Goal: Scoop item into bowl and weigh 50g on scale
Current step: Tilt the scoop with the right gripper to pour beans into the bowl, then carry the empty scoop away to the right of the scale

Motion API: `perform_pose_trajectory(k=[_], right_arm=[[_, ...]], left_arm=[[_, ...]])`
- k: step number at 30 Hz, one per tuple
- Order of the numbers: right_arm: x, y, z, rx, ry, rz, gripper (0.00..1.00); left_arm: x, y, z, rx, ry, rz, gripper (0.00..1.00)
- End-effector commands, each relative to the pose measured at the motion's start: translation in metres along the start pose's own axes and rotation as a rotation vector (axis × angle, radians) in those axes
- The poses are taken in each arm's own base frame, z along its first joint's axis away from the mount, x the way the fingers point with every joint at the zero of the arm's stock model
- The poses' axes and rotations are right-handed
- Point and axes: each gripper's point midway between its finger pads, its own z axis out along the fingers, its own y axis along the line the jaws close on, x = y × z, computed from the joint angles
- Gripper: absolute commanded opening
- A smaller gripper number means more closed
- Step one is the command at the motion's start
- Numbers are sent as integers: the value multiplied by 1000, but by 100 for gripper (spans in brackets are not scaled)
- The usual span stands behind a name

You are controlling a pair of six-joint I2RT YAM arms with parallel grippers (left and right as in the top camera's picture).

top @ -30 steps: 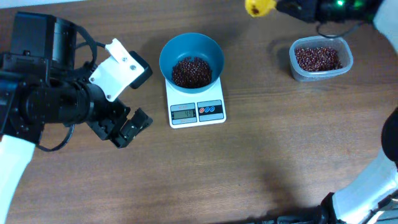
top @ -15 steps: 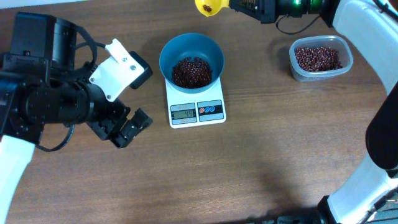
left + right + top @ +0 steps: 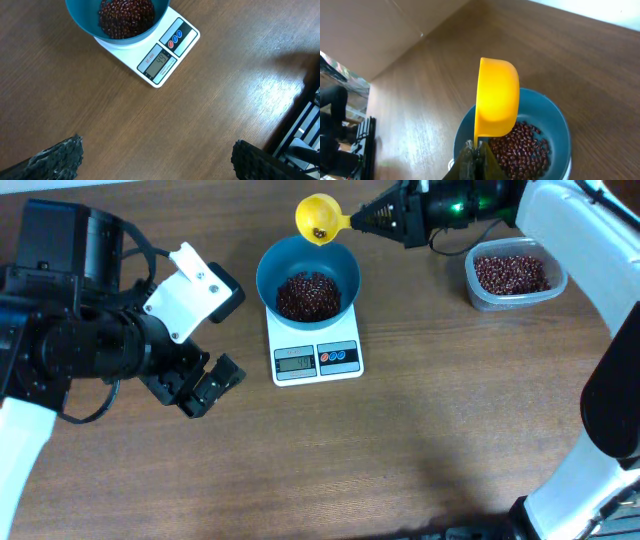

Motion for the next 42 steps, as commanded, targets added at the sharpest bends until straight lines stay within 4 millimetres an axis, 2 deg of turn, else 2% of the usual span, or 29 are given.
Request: perform_pose_trajectory(k=[1, 3, 7, 11, 14, 18, 25, 30, 32, 37, 39, 42], right_arm=[[1, 9, 0, 63, 45, -32, 4], [6, 5, -1, 151, 96, -39, 4], [-1, 11, -5, 281, 148, -156, 4], [2, 16, -14, 375, 203, -169, 4], [9, 24, -7, 369, 238, -169, 4], [18, 14, 2, 564, 362, -247, 4], [17, 12, 2, 586, 366, -258, 4], [19, 32, 21, 550, 387, -301, 4], [20, 20, 12, 629, 410, -307, 4], [19, 19, 11, 634, 410, -305, 4], [12, 18, 11, 647, 373, -279, 4], [-17, 16, -2, 686, 295, -278, 4]], left_arm=[[-2, -3, -1, 11, -12, 23, 99], [-2, -3, -1, 11, -12, 23, 99], [-2, -3, -1, 11, -12, 23, 99], [-2, -3, -1, 11, -12, 23, 99], [-2, -3, -1, 11, -12, 23, 99], [-2, -3, -1, 11, -12, 23, 99], [-2, -3, -1, 11, -12, 23, 99], [-2, -3, -1, 11, -12, 23, 99], [-2, -3, -1, 11, -12, 23, 99], [-2, -3, -1, 11, -12, 23, 99], [-2, -3, -1, 11, -12, 23, 99], [-2, -3, -1, 11, -12, 23, 99]])
